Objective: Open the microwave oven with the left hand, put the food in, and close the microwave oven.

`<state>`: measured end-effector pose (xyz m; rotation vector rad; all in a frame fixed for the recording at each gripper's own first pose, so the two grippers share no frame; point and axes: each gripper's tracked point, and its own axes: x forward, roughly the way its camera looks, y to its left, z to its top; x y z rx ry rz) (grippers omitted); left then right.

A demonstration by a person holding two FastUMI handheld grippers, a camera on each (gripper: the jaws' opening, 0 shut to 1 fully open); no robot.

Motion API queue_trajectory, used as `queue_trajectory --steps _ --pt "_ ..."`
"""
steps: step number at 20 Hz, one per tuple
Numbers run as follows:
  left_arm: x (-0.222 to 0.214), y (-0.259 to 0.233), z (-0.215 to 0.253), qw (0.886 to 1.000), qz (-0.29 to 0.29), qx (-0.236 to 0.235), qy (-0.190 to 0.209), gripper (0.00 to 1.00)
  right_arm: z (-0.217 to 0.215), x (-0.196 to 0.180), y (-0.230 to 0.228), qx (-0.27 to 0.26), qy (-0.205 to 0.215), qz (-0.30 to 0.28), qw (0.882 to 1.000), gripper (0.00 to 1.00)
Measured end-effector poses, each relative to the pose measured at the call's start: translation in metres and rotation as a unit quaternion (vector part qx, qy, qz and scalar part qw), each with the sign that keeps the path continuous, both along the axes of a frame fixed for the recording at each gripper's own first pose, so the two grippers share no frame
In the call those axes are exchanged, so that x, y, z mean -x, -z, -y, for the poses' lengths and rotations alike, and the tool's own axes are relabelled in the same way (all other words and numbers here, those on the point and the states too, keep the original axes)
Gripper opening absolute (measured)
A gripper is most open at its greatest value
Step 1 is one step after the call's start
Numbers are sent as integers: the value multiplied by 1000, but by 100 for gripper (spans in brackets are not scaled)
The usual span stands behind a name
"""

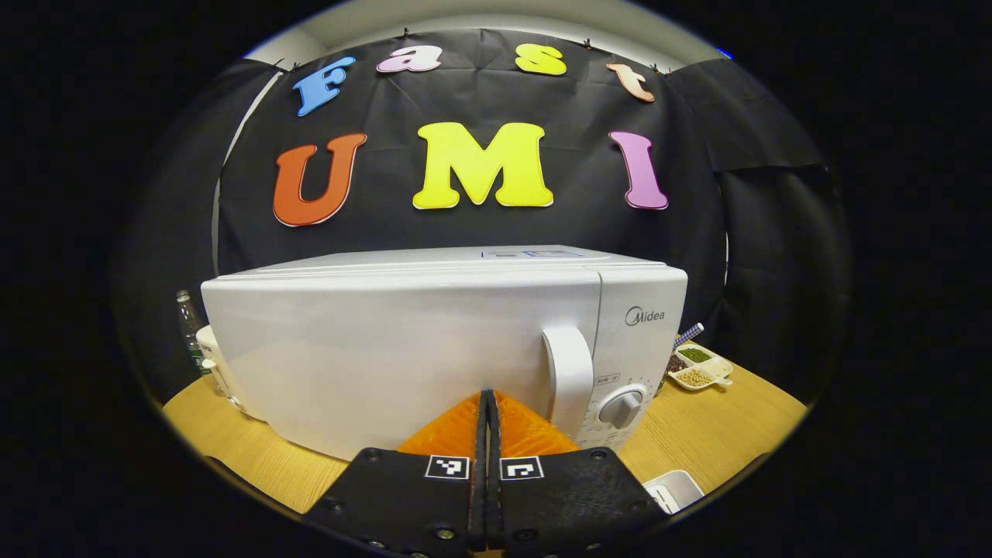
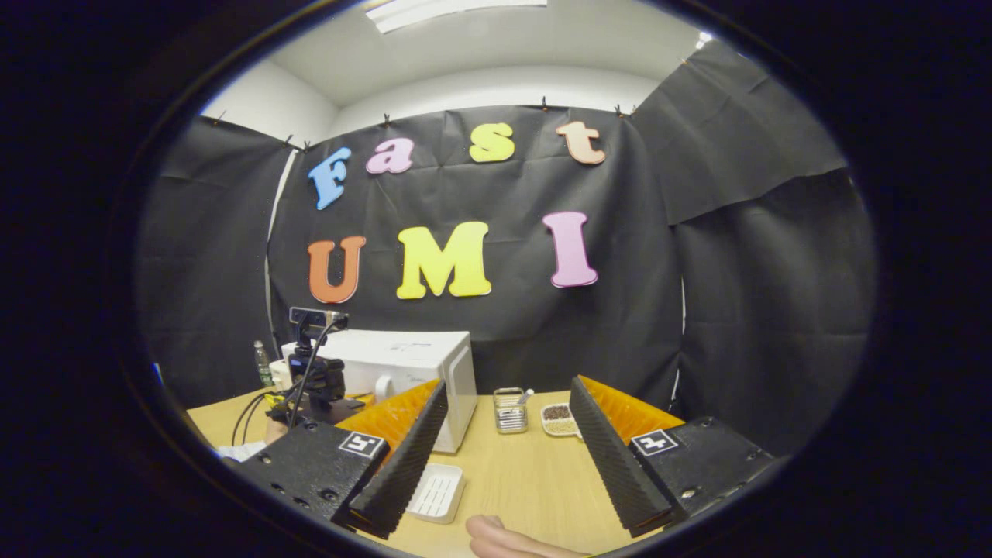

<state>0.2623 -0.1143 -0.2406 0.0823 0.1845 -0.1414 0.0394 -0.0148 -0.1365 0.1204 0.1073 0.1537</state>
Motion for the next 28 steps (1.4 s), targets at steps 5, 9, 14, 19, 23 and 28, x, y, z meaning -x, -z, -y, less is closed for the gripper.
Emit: queue_trajectory --steps 5,9,14,19,23,28 --pt "23 6 -10 997 -71 36 -7 0 5 17 -2 13 20 -4 1000 90" --pt "68 -20 -14 998 -53 34 -1 1 12 35 -5 17 35 -6 999 100" --pt "124 -71 -20 1000 -20 18 -5 94 16 54 -14 23 48 1 999 100" --pt "178 -112 -35 999 -10 16 -32 94 16 68 -30 28 59 12 998 100" --pt "228 -152 -61 998 21 21 -48 94 17 76 -41 16 69 1 997 100" --pt "307 -216 -105 993 92 5 -69 94 14 91 -71 -14 65 15 998 90"
